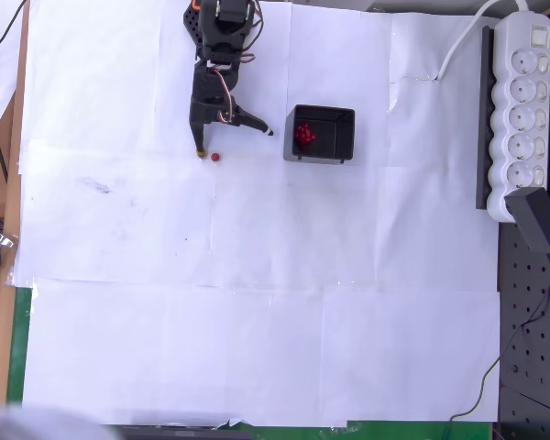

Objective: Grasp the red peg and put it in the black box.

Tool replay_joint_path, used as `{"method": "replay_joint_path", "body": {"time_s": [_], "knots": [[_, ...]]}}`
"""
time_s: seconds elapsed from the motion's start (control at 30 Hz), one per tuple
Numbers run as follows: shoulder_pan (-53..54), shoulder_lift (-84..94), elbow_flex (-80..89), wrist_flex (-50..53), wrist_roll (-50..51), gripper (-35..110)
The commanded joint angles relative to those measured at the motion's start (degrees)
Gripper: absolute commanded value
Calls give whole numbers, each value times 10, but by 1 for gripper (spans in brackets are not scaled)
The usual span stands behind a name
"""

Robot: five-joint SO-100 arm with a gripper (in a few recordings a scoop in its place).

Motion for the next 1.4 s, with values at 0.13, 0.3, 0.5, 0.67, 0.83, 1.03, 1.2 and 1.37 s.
{"method": "replay_joint_path", "body": {"time_s": [0.13, 0.3, 0.5, 0.67, 0.83, 1.03, 1.2, 1.37], "knots": [[14, 29, -1, -14, -18, 67], [16, 43, 20, -14, -18, 67], [19, 56, 43, -10, -21, 67], [18, 62, 47, -10, -25, 67], [18, 62, 47, -9, -29, 65], [18, 62, 47, -9, -36, 61], [26, 63, 51, -9, -38, 59], [28, 66, 52, -9, -30, 52]]}}
